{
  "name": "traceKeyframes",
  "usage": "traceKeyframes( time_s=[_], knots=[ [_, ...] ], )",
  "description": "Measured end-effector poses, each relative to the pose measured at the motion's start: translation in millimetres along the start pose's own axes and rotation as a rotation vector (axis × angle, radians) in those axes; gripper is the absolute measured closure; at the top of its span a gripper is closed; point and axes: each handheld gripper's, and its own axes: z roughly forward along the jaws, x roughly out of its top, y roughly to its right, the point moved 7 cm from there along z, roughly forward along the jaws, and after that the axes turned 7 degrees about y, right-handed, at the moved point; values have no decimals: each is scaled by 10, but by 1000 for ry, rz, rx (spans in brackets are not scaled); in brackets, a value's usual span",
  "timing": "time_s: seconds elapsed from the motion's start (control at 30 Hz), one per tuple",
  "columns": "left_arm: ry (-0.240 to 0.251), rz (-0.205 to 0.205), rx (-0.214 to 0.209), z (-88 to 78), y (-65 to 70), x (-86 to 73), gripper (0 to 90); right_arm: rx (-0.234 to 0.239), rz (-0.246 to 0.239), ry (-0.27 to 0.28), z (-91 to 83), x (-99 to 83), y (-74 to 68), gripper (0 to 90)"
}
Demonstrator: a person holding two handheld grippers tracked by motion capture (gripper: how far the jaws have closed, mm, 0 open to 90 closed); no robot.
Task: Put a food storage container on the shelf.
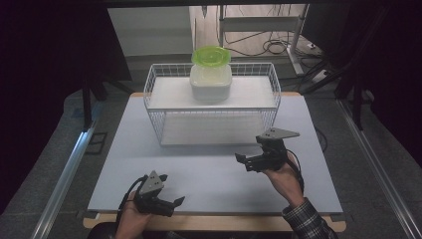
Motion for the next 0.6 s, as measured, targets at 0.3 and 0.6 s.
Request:
traceKeyframes(
  time_s=[0.3,0.6],
  knots=[
    [1,2,0,0,-2,0,39,-21,-18,-14,-78,-197,-15,0],
    [0,1,0,3,-1,-2,39,-41,-15,-48,-143,-462,10,0]
  ],
)
